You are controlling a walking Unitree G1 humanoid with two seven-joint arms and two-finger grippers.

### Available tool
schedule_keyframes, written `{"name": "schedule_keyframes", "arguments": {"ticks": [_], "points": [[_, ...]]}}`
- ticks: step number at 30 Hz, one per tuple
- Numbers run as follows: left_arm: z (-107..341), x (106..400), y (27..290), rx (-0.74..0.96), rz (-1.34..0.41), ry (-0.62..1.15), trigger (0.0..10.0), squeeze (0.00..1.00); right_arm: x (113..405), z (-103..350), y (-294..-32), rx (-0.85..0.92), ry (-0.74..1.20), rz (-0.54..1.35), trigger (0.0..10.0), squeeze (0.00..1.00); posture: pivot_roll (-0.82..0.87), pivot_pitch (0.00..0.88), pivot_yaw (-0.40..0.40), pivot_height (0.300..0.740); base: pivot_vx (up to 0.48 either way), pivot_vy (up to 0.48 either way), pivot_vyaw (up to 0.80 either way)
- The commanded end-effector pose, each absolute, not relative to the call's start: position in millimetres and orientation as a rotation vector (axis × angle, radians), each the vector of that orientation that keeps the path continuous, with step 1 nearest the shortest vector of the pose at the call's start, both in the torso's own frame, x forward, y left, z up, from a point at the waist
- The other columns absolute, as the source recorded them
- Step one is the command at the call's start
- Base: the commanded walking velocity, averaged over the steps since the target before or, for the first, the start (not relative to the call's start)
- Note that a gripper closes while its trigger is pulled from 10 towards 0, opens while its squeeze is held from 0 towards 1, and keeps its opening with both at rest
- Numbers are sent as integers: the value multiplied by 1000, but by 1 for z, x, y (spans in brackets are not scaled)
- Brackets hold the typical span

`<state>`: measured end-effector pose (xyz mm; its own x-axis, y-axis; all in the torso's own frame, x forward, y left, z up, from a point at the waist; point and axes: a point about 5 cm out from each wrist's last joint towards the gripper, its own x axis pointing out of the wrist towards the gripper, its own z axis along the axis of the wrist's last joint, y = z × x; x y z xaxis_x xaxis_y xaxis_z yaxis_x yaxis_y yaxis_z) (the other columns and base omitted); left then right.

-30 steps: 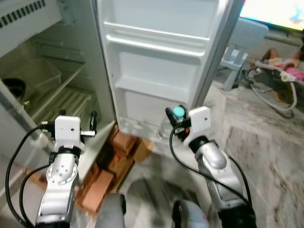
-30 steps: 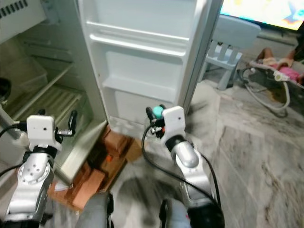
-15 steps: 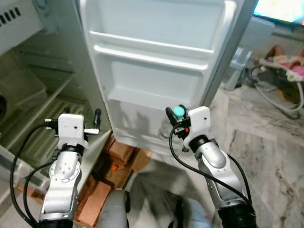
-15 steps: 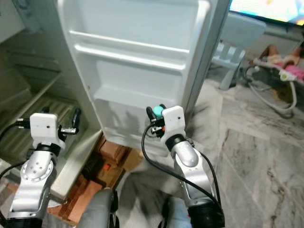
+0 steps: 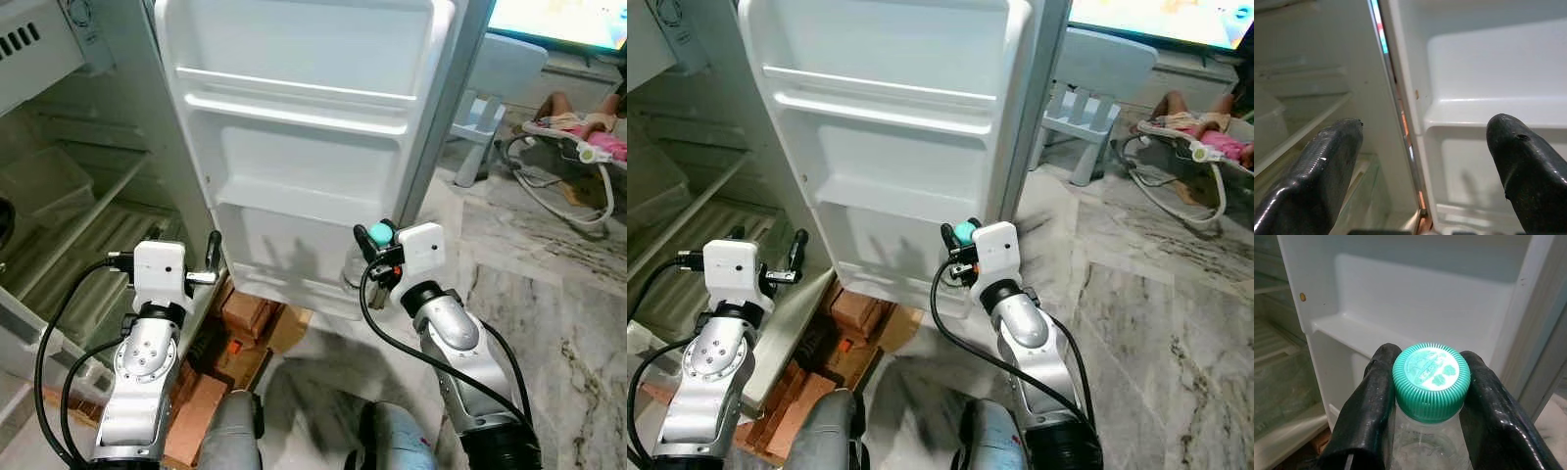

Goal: Restocking fridge

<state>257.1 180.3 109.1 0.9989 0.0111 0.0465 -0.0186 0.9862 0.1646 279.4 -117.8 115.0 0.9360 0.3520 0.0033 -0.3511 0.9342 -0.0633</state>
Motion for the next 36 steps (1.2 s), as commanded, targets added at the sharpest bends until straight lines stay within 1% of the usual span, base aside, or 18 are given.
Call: {"name": "schedule_keyframes", "arguments": {"ticks": [1,4,10,13,16,24,27,34,36], "points": [[113,256,182,176,24,-54,10000,0,280,117,-116,-68,-32,372,10000,0,121,65,-21,650,0,0,0],[113,256,182,177,24,-54,10000,0,281,117,-115,-70,-31,381,10000,0,121,75,-21,645,0,0,0],[114,253,181,183,31,-55,10000,0,284,115,-110,-81,-32,415,10000,0,130,97,-22,600,0,0,0],[114,252,182,184,34,-55,10000,0,285,116,-108,-85,-37,428,10000,0,133,102,-24,590,0,0,0],[115,252,184,189,44,-57,10000,0,286,118,-104,-89,-58,450,10000,0,137,108,-25,570,0,0,0],[115,250,185,201,76,-47,10000,0,290,123,-93,-147,-113,510,10000,0,139,129,-21,570,0,0,0],[115,247,183,199,68,-42,10000,0,293,126,-88,-211,-148,542,10000,0,145,140,-21,570,0,0,0],[117,243,182,202,47,-40,10000,0,311,137,-85,-314,-240,551,10000,0,159,168,-19,570,0,0,0],[118,241,183,202,45,-40,10000,0,318,144,-84,-366,-283,552,10000,0,172,186,-18,570,0,0,0]]}}
